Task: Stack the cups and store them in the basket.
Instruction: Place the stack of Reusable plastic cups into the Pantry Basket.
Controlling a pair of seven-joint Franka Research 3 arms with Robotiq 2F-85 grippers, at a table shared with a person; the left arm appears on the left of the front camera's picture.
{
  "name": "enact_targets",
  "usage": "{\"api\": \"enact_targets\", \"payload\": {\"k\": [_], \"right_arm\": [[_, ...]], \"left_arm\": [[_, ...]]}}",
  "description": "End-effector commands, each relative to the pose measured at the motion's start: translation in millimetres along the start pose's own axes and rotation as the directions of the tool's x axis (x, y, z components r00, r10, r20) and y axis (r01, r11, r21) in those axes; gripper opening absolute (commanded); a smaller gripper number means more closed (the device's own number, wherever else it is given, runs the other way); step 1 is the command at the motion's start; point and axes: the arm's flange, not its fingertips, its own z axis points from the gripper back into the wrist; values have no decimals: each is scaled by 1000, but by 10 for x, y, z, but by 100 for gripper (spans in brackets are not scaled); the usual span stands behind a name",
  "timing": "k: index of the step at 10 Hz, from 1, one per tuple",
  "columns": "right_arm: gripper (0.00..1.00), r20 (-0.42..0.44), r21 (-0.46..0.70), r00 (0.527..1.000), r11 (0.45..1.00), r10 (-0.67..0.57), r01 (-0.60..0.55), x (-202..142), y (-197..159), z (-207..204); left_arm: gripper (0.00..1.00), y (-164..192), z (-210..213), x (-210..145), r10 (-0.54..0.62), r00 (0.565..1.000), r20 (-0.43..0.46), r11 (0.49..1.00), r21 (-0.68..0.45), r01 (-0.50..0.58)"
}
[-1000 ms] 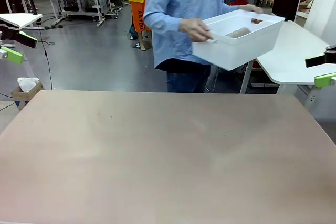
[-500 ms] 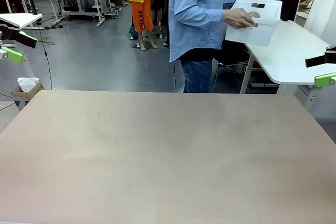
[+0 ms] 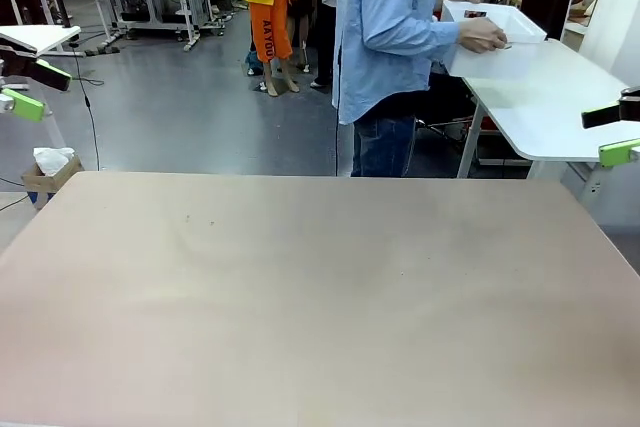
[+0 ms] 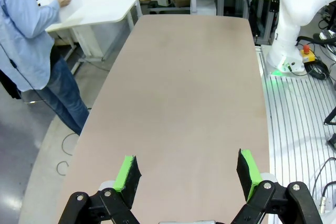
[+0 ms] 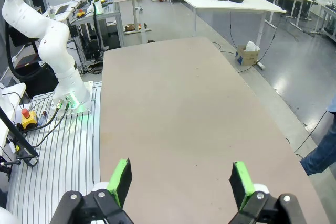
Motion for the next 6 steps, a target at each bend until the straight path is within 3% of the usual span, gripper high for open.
{"api": "enact_targets", "payload": {"k": [1, 6], "right_arm": [[100, 16, 1, 1000, 1000, 4, -4, 31, -11, 3], [100, 16, 1, 1000, 1000, 4, -4, 31, -11, 3]], "left_arm": [[97, 15, -11, 34, 0, 1000, 20, 1000, 14, 0], [97, 15, -11, 34, 0, 1000, 20, 1000, 14, 0]]}}
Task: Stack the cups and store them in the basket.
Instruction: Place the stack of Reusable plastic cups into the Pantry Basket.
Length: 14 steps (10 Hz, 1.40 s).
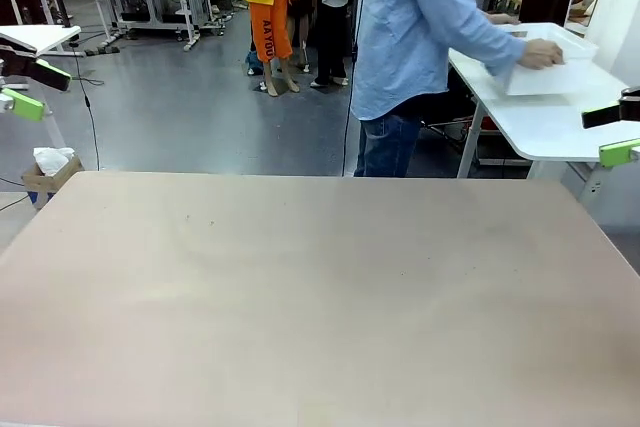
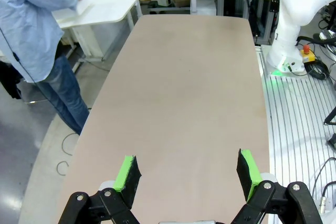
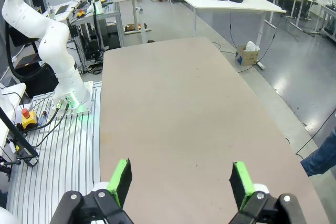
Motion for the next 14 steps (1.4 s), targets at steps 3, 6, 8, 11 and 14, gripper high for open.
{"api": "enact_targets", "payload": {"k": [3, 6, 8, 11, 14], "right_arm": [[100, 16, 1, 1000, 1000, 4, -4, 31, -11, 3], [100, 16, 1, 1000, 1000, 4, -4, 31, -11, 3], [100, 16, 1, 1000, 1000, 4, -4, 31, -11, 3], [100, 16, 1, 1000, 1000, 4, -4, 31, -11, 3], [100, 16, 1, 1000, 1000, 4, -4, 31, -11, 3]], "left_arm": [[97, 15, -11, 34, 0, 1000, 20, 1000, 14, 0], [97, 15, -11, 34, 0, 1000, 20, 1000, 14, 0], [97, 15, -11, 34, 0, 1000, 20, 1000, 14, 0], [97, 15, -11, 34, 0, 1000, 20, 1000, 14, 0], [97, 15, -11, 34, 0, 1000, 20, 1000, 14, 0]]}}
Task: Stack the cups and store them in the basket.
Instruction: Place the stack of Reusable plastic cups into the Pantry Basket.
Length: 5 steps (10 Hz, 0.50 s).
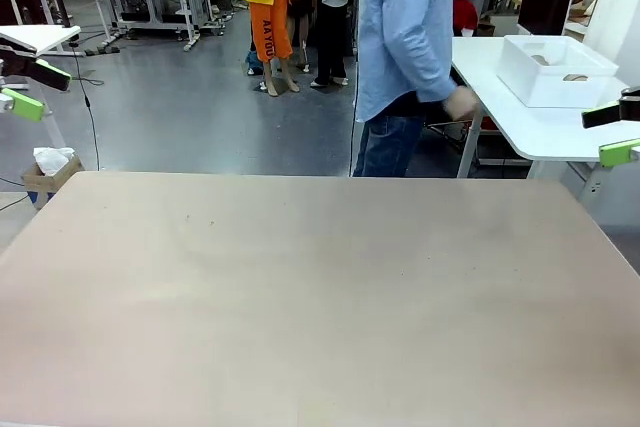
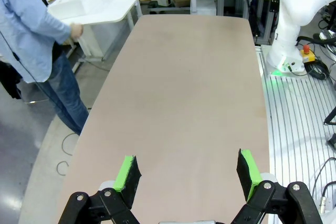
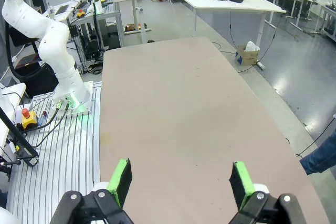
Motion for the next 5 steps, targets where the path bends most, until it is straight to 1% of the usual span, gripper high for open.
{"api": "enact_targets", "payload": {"k": [1, 5], "right_arm": [[100, 16, 1, 1000, 1000, 4, -4, 31, -11, 3], [100, 16, 1, 1000, 1000, 4, -4, 31, -11, 3]], "left_arm": [[97, 15, -11, 34, 0, 1000, 20, 1000, 14, 0], [97, 15, -11, 34, 0, 1000, 20, 1000, 14, 0]]}}
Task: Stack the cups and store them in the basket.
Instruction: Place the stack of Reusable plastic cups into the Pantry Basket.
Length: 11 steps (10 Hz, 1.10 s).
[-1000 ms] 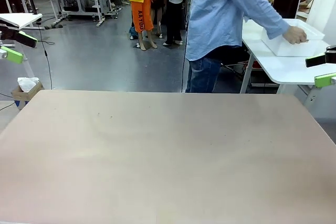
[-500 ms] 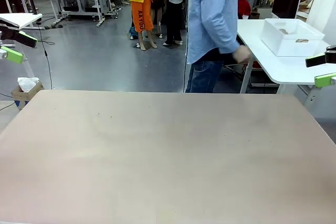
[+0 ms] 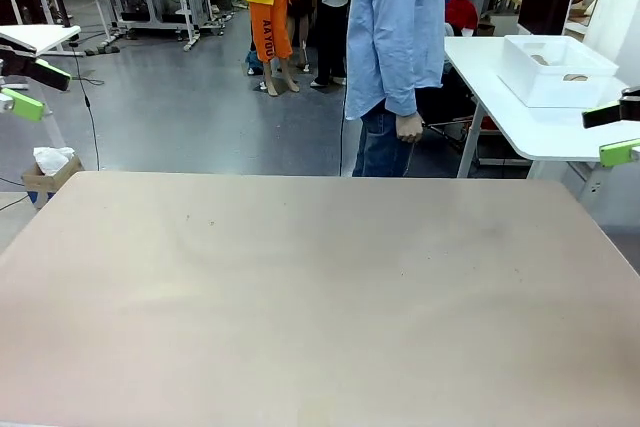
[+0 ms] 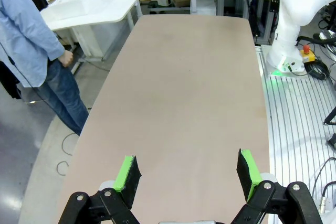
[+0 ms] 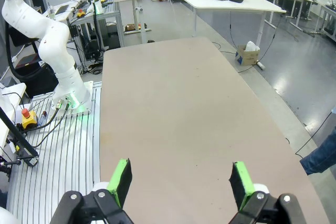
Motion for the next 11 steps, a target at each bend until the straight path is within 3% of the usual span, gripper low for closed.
{"api": "enact_targets", "payload": {"k": [1, 11], "right_arm": [[100, 16, 1, 1000, 1000, 4, -4, 31, -11, 3], [100, 16, 1, 1000, 1000, 4, -4, 31, -11, 3]], "left_arm": [[97, 15, -11, 34, 0, 1000, 20, 1000, 14, 0], [97, 15, -11, 34, 0, 1000, 20, 1000, 14, 0]]}}
